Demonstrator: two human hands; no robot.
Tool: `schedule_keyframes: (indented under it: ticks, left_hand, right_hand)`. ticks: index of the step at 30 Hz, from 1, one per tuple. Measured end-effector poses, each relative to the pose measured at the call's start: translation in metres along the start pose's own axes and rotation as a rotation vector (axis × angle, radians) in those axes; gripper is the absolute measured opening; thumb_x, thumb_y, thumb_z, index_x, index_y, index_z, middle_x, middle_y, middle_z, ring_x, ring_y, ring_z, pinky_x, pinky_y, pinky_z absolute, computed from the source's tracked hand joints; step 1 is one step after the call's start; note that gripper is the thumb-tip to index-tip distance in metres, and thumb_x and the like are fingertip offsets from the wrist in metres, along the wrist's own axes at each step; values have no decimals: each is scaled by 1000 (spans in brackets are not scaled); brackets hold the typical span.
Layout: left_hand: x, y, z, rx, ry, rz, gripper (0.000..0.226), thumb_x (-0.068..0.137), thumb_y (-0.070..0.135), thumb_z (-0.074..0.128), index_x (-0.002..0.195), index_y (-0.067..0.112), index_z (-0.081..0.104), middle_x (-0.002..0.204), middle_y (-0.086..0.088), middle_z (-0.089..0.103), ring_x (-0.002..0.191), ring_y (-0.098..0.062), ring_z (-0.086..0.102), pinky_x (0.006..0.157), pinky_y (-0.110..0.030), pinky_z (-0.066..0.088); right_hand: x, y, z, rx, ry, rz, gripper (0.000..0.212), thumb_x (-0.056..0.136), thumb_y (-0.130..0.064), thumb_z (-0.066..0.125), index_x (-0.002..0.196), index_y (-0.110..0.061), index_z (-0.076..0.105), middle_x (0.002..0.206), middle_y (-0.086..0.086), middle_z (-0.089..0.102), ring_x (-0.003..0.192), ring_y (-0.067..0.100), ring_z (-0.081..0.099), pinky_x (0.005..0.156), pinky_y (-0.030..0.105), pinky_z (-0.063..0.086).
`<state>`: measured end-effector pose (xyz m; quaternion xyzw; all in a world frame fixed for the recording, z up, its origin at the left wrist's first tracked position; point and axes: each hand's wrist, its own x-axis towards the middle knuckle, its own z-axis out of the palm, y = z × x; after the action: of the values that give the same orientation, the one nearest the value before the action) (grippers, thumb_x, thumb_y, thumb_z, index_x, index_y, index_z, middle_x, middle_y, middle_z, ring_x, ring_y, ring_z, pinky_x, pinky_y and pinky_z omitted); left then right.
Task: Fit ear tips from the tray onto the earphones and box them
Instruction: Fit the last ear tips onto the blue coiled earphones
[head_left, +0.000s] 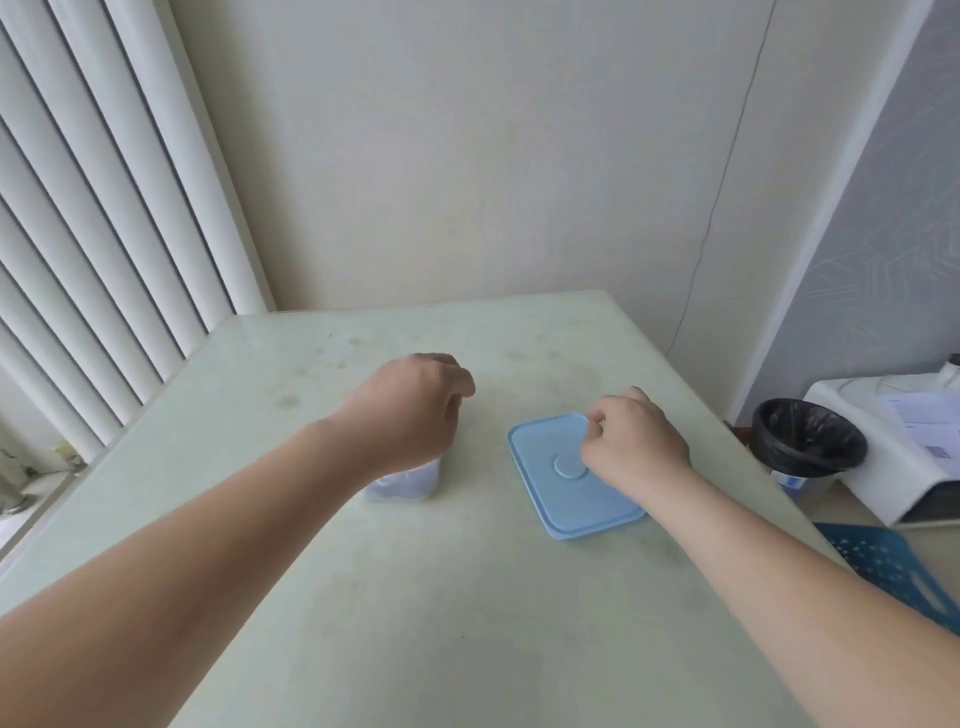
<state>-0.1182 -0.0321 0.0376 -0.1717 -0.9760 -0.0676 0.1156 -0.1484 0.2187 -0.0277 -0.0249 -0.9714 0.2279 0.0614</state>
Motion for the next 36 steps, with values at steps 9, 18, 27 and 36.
schedule_keyframes:
  ticks: [9, 18, 27, 36]
  left_hand:
    - [-29, 108, 65, -88, -423, -20, 32, 97, 51, 58, 101, 21, 50, 103, -3, 57, 108, -32, 61, 77, -34, 43]
    - [-30, 109, 43, -308, -233, -240, 78, 79, 82, 59, 129, 22, 50, 115, 3, 64, 104, -22, 65, 85, -39, 55]
    - [-31, 33, -16, -899, 193, -543, 15, 87, 28, 62, 100, 20, 62, 89, -3, 71, 79, -26, 71, 69, -43, 62]
    - [-58, -37, -6, -1191, 177, -811, 35, 87, -3, 64, 120, 9, 65, 116, -16, 69, 96, -30, 75, 88, -41, 63]
  right_hand:
    - [-15, 29, -12, -1, -192, 254, 29, 86, -36, 57, 68, -17, 43, 69, 2, 48, 61, 24, 46, 51, 27, 31]
    - [-41, -35, -39, 621, -226, 149, 19, 95, -30, 58, 86, -17, 48, 81, 1, 49, 65, 20, 48, 55, 27, 39]
    - [-49, -115, -38, 768, -227, -146, 59, 92, -68, 52, 98, -12, 72, 101, 1, 75, 96, 18, 67, 89, 34, 52]
    - [-10, -126, 41, 634, -165, 6, 44, 95, -40, 63, 135, -22, 61, 116, 0, 64, 99, 22, 66, 84, 34, 54]
